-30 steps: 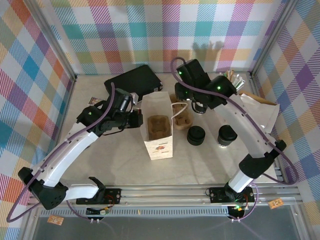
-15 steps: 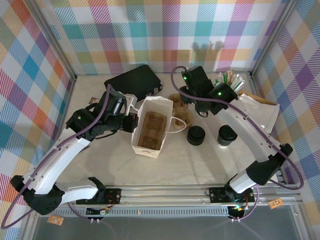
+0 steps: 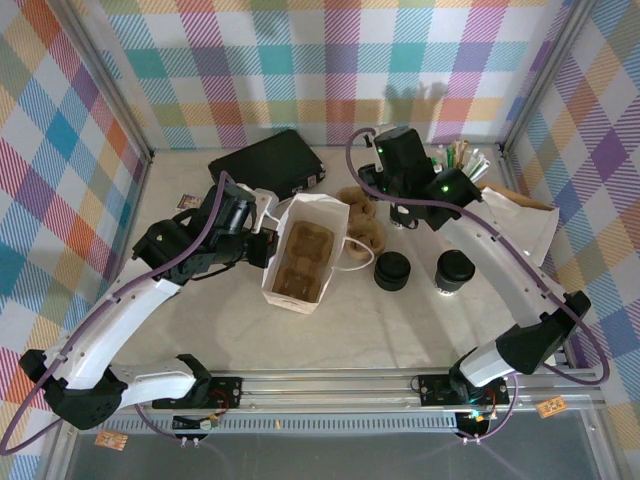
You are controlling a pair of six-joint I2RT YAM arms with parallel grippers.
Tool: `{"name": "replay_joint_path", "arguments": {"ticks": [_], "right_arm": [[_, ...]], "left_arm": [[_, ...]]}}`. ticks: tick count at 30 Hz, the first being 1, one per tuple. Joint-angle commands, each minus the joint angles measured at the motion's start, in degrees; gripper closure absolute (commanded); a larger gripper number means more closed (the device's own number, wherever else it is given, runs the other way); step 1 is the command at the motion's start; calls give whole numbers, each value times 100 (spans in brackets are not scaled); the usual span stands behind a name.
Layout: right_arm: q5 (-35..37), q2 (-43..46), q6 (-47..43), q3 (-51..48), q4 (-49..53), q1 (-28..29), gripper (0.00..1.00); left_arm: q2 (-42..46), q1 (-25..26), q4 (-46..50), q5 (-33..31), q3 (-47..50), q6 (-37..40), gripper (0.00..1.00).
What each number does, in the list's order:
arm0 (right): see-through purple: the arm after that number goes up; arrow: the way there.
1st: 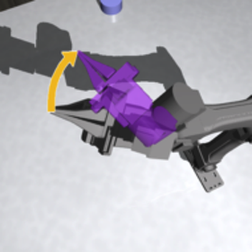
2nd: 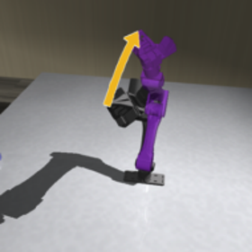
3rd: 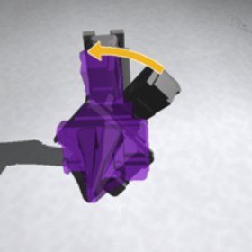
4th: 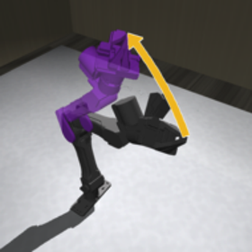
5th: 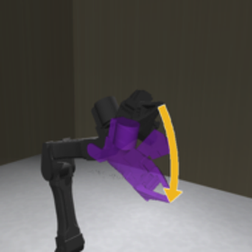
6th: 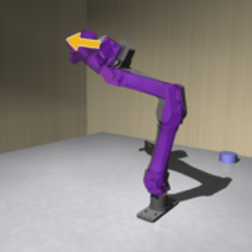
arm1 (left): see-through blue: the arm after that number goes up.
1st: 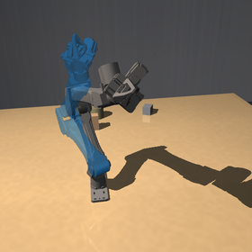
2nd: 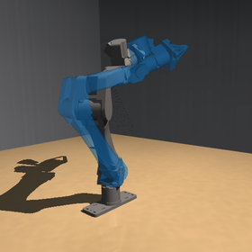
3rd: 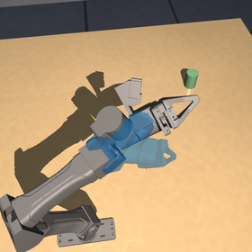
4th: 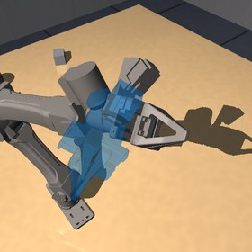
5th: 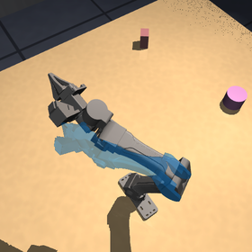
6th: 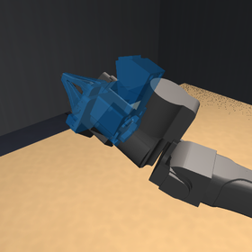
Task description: Pack the takeout coffee
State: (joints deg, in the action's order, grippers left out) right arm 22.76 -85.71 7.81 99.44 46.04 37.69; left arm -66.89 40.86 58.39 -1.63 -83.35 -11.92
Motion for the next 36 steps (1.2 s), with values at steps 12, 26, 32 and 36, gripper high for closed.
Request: {"name": "replay_joint_path", "arguments": {"ticks": [12,26,32,36], "right_arm": [[-479,-268,277,361,125,-222,62],[-308,-326,1016,495,921,-270,62],[-53,-210,1108,514,1363,-280,61],[105,-43,1253,385,1801,-362,60]], "left_arm": [[-423,-1,-193,-479,-56,-1181,100],[-1064,-587,520,37,-780,-1560,78],[-1190,-703,833,26,-911,-1404,47],[-1201,-742,984,56,-936,-1305,47]]}}
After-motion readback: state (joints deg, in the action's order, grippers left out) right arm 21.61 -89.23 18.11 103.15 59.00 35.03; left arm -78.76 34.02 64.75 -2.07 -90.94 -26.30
